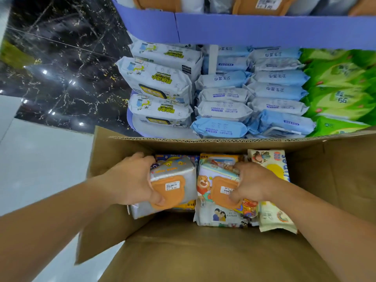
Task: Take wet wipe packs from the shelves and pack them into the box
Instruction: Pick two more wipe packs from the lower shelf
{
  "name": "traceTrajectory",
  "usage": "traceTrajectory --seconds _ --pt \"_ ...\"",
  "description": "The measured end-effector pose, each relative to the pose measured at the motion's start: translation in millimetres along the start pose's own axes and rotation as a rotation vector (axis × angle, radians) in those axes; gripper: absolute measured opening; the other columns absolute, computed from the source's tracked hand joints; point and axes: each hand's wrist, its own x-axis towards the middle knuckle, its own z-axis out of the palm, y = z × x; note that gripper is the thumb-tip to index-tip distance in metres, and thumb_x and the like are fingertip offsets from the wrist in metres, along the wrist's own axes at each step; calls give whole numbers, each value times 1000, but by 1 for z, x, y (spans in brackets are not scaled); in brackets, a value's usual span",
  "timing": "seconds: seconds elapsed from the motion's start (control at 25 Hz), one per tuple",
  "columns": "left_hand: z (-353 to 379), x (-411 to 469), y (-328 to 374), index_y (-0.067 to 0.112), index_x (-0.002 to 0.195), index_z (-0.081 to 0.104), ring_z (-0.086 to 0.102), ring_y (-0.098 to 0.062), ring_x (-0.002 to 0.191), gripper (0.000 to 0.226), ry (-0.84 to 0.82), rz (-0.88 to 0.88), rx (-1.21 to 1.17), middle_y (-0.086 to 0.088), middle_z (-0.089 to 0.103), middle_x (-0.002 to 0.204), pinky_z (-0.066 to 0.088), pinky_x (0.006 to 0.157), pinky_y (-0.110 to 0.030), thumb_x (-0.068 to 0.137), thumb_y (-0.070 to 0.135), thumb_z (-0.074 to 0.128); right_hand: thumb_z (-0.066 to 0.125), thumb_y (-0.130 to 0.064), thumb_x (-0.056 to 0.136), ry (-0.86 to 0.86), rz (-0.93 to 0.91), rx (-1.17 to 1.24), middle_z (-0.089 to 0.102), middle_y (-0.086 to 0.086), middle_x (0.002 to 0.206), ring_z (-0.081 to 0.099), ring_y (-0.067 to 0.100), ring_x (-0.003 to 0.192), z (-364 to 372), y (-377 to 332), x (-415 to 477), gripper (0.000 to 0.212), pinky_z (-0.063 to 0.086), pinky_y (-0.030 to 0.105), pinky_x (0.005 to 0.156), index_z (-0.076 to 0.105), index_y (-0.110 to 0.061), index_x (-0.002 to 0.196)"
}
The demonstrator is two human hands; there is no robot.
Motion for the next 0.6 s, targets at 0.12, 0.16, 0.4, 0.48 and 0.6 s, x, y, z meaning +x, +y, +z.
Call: traceTrajectory --seconds 0.12,0.16,0.4,0.48,0.6 --pt "-49 -47 9 31 98 60 59 -7 83 71 26 -15 -118 11 59 94 53 75 -28 41 62 90 98 -35 41 -48 56 404 76 0 96 73 21 87 -50 3 -74 74 61 41 82 67 -20 107" --pt "-70 -65 15 29 97 62 62 -5 78 68 27 -10 -150 11 63 91 53 69 -26 42 58 92 99 -32 39 -60 49 487 78 3 95 75 24 88 -71 2 -103 75 61 46 84 69 -16 107" --pt "-242 -201 91 32 95 64 65 -9 81 62 72 114 -172 11 67 91 53 68 -30 45 55 94 88 -19 51 31 -3 726 78 12 98 75 32 90 -223 -32 -318 59 60 42 82 72 -8 106" --pt "-287 -236 118 32 96 67 69 -9 80 58 107 150 -217 12 72 88 56 71 -34 49 50 96 87 -20 51 109 -45 759 79 9 96 76 30 87 -262 -46 -376 56 60 36 74 73 -9 103" --pt "-348 -288 177 30 106 67 71 -7 83 62 210 237 -257 13 74 94 58 83 -37 54 48 97 85 -20 54 239 -89 794 79 8 95 76 27 85 -317 -54 -465 53 58 33 70 73 -9 104"
